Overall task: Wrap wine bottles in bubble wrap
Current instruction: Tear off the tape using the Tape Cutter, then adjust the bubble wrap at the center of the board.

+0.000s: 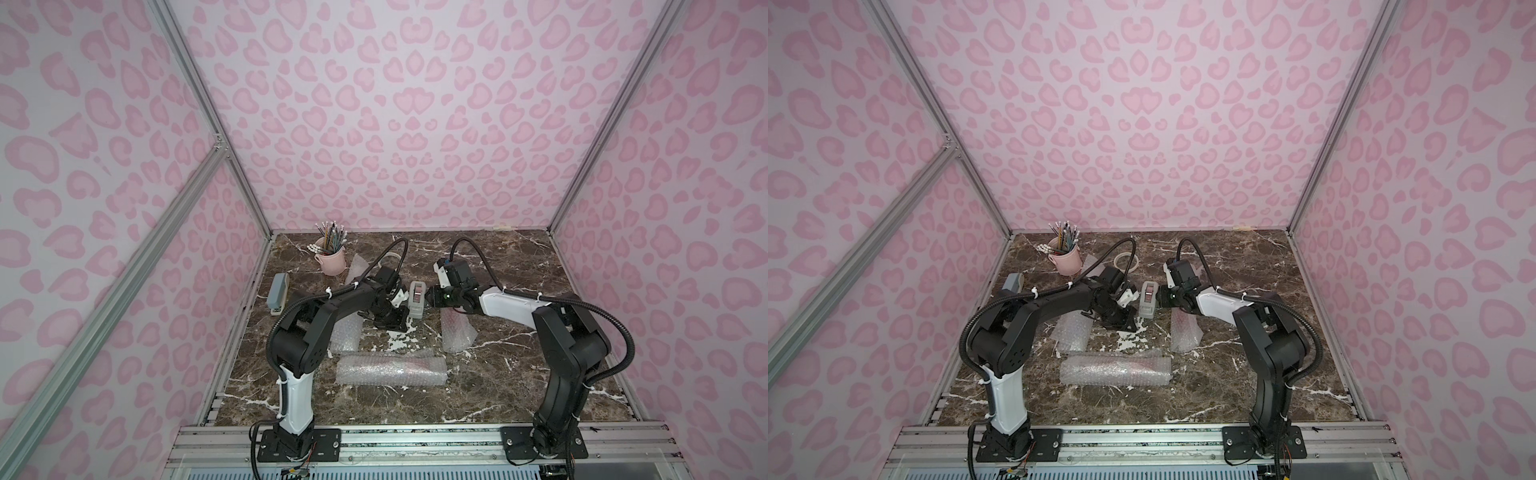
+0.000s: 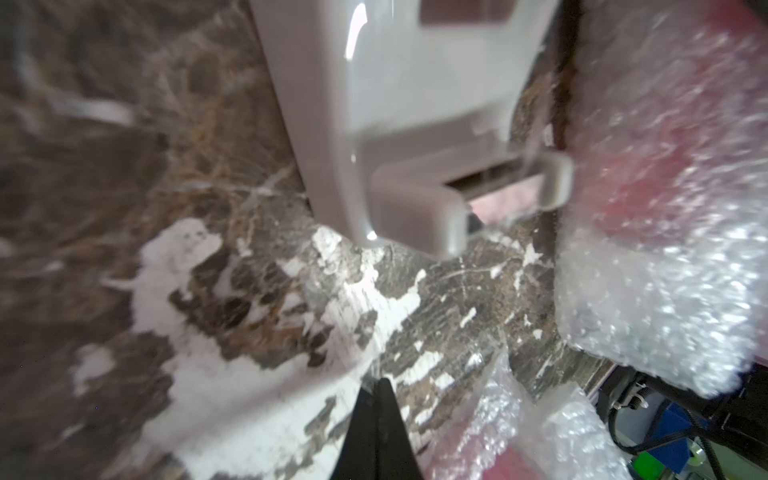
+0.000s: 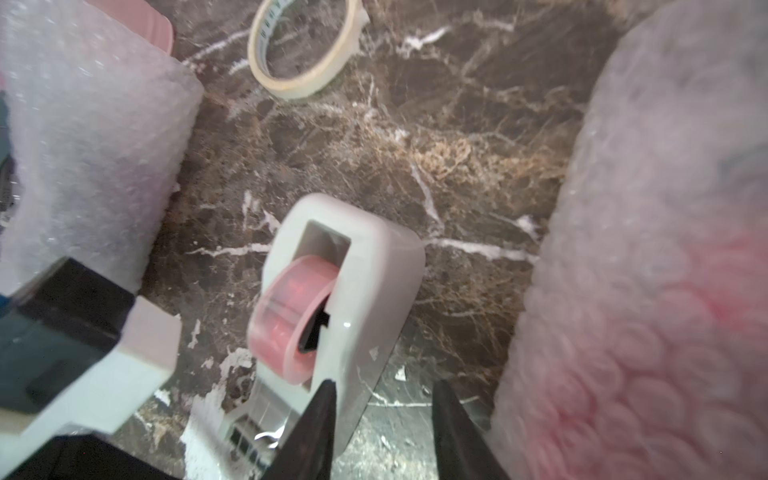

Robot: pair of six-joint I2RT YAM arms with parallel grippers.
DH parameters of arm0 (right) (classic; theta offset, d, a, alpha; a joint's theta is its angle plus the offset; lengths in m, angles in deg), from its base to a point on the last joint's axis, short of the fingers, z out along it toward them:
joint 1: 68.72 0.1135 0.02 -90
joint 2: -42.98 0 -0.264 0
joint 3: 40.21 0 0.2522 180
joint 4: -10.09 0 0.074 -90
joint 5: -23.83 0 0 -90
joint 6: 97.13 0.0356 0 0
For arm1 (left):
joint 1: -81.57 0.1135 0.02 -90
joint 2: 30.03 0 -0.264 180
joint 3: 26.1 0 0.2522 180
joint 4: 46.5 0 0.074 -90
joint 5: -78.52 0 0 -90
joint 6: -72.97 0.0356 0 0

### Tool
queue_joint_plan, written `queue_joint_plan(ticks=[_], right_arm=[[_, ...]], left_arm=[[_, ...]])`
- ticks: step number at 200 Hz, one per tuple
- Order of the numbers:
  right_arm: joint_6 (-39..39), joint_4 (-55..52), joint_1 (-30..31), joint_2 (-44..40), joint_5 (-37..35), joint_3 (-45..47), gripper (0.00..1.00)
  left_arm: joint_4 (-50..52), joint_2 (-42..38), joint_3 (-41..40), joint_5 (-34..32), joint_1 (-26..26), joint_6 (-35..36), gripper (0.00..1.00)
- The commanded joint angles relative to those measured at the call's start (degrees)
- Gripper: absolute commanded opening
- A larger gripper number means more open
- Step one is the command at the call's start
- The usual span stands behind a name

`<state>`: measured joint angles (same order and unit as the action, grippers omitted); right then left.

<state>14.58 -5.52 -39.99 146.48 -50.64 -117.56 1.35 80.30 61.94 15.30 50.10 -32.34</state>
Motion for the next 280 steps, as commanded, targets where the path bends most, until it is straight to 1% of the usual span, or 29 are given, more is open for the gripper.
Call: queue_joint_plan(ticks=[1, 15, 24, 39, 40, 42, 43, 45, 48, 75, 81, 122, 150, 160, 181, 197, 205, 220, 248, 280], right_arm=[[-5.5, 2.3, 0.2, -4.3, 4.2, 1.5, 0.56], [-8.1, 3.8, 0.5, -7.8, 8.2, 3.5, 0.67], [-9.1, 4.3, 0.8, -9.4, 11.8, 4.6, 0.73], [-10.3, 4.1, 2.2, -11.3, 15.6, 6.6, 0.82], [-10.4, 4.0, 2.4, -11.4, 15.9, 6.6, 0.84], [-10.6, 3.8, 2.6, -11.5, 16.5, 6.9, 0.93], [-10.6, 3.7, 2.7, -11.5, 16.8, 7.0, 0.95], [-10.9, 3.5, 2.9, -11.6, 17.4, 7.1, 0.98], [-11.1, 3.4, 3.4, -11.7, 18.1, 7.3, 0.98], [-15.3, 1.1, 8.0, -11.0, 22.2, 8.6, 0.99], [-16.4, 0.8, 9.0, -10.4, 24.0, 8.5, 0.98], [-23.5, -6.1, 13.8, -3.7, 30.2, 4.9, 0.99], [-26.5, -10.3, 14.5, 1.4, 33.7, 2.8, 0.99], [-26.5, -11.1, 14.5, 2.7, 33.9, 1.9, 0.98], [-26.8, -12.1, 14.4, 5.0, 37.1, 0.4, 0.97], [-26.1, -11.8, 13.7, 7.1, 42.3, -0.2, 0.95], [-26.7, -13.8, 13.6, 8.2, 44.1, -1.2, 0.94], [-28.4, -17.8, 13.8, 10.3, 44.7, -2.6, 0.93], [-29.1, -20.8, 13.7, 13.8, 45.6, -3.2, 0.94], [-30.8, -21.2, 15.0, 14.2, 47.9, -3.6, 0.93]], left_arm=[[6.1, -2.7, 1.9, -2.6, -0.1, 2.8, 0.03], [9.5, -4.4, 2.8, -3.8, 0.2, 4.3, 0.03], [11.3, -5.5, 3.1, -4.9, 0.6, 5.0, 0.03], [13.7, -7.8, 2.7, -5.5, 1.8, 5.6, 0.03], [13.8, -7.9, 2.7, -5.6, 1.8, 5.7, 0.03], [14.1, -8.3, 2.6, -5.7, 2.0, 5.8, 0.03], [14.2, -8.5, 2.6, -5.7, 2.1, 5.7, 0.03], [14.4, -8.9, 2.5, -5.9, 2.2, 5.8, 0.03], [15.0, -9.5, 2.4, -6.1, 2.5, 6.0, 0.03], [19.5, -14.4, 2.3, -8.4, 4.4, 7.8, 0.03], [20.5, -15.7, 2.2, -8.8, 4.8, 8.1, 0.03], [25.0, -22.1, 1.2, -9.3, 8.7, 10.5, 0.03], [26.9, -25.4, 0.4, -9.4, 10.0, 11.5, 0.03], [27.3, -26.1, 0.0, -9.4, 10.1, 11.7, 0.03], [27.5, -27.0, -1.4, -9.6, 10.3, 12.2, 0.03], [27.4, -27.5, -2.4, -9.3, 10.4, 12.5, 0.03], [27.4, -27.7, -2.7, -9.3, 10.5, 12.6, 0.03], [27.6, -27.9, -3.2, -9.5, 10.5, 13.0, 0.03], [27.1, -27.4, -3.9, -8.7, 10.6, 13.2, 0.03], [27.1, -26.6, -3.7, -8.2, 10.7, 13.4, 0.03]])
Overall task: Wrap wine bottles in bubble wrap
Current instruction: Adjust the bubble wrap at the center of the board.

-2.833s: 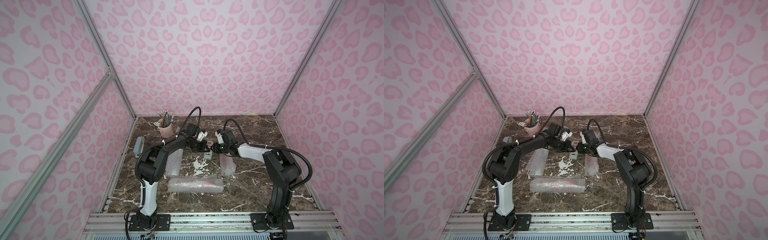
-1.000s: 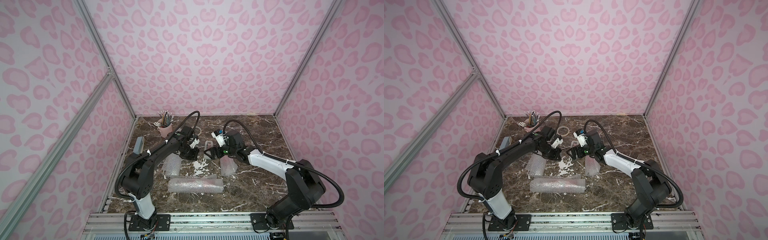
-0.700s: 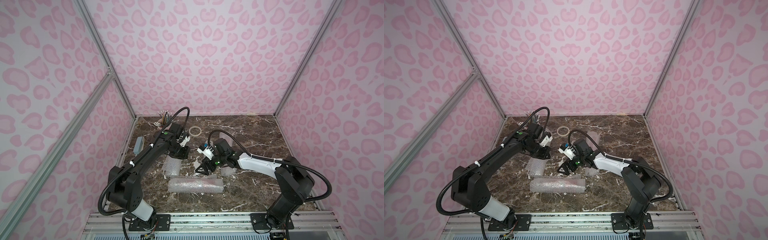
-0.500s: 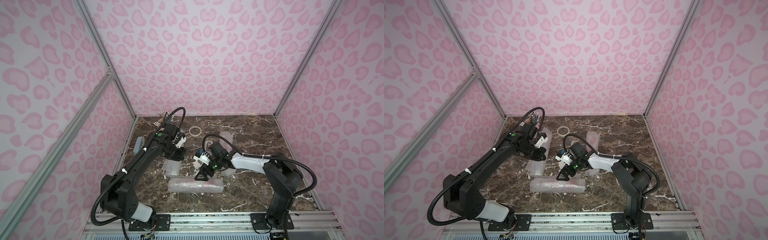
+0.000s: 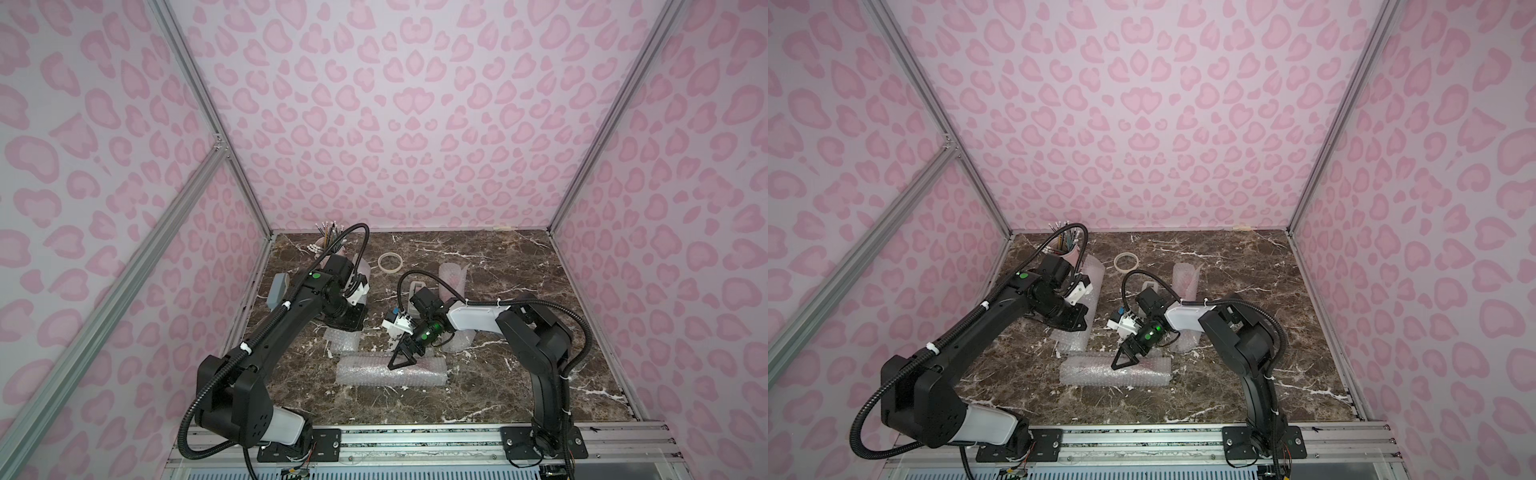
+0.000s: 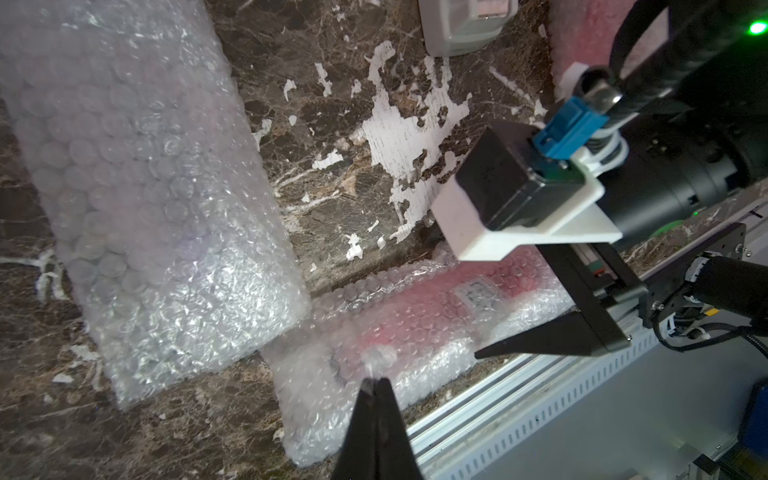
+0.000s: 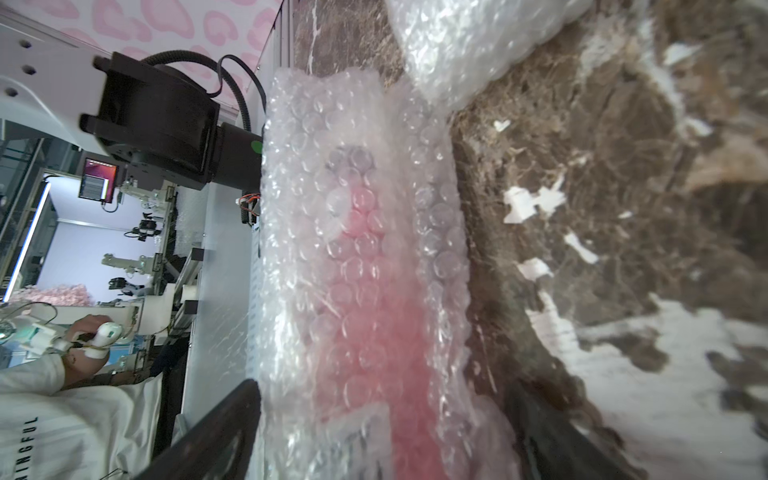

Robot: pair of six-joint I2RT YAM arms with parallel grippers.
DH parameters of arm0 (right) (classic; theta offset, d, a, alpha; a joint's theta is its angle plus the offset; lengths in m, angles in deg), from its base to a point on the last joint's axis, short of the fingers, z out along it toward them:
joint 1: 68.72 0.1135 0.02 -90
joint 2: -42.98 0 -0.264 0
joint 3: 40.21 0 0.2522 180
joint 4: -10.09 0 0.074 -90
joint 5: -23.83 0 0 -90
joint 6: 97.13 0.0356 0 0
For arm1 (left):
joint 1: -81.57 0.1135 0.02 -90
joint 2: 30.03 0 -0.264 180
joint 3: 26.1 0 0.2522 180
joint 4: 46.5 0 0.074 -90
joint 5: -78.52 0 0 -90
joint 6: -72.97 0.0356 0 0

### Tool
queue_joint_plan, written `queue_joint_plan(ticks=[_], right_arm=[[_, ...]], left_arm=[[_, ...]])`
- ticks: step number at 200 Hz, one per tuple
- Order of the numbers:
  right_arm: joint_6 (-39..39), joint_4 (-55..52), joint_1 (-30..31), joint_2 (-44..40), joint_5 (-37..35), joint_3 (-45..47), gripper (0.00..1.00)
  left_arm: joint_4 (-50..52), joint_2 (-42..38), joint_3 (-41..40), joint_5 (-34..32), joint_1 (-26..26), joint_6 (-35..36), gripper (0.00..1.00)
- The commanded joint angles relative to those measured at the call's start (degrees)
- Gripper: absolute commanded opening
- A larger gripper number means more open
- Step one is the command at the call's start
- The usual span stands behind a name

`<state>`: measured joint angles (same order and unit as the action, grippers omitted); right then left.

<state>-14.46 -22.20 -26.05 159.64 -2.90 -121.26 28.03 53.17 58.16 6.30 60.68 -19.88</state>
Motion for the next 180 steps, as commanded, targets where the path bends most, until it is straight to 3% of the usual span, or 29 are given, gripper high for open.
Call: queue_joint_plan(ticks=[1, 35, 89, 111, 180], right_arm=[[-1.9, -4.5, 1.2, 1.0, 0.2, 0.1, 0.92], [-2.3, -1.1, 2.7, -1.1, -2.8, 1.7, 0.85], [-0.8, 2.4, 4.4, -4.0, -11.1, 4.0, 0.58], [-0.8, 2.5, 5.7, -5.2, -14.6, 5.1, 0.52], [-1.1, 12.5, 12.4, -18.3, -38.7, 15.0, 0.38]], left_arm=[[0.4, 0.5, 0.1, 0.8, 0.1, 0.9, 0.03], [0.3, 1.5, 0.1, 1.1, 0.1, 1.0, 0.03], [0.7, 1.7, 0.0, 0.8, 0.1, 1.0, 0.03], [1.1, 1.4, -0.1, 0.2, 0.1, 1.2, 0.03], [2.5, 1.5, 0.6, 0.3, 0.3, 1.4, 0.03]])
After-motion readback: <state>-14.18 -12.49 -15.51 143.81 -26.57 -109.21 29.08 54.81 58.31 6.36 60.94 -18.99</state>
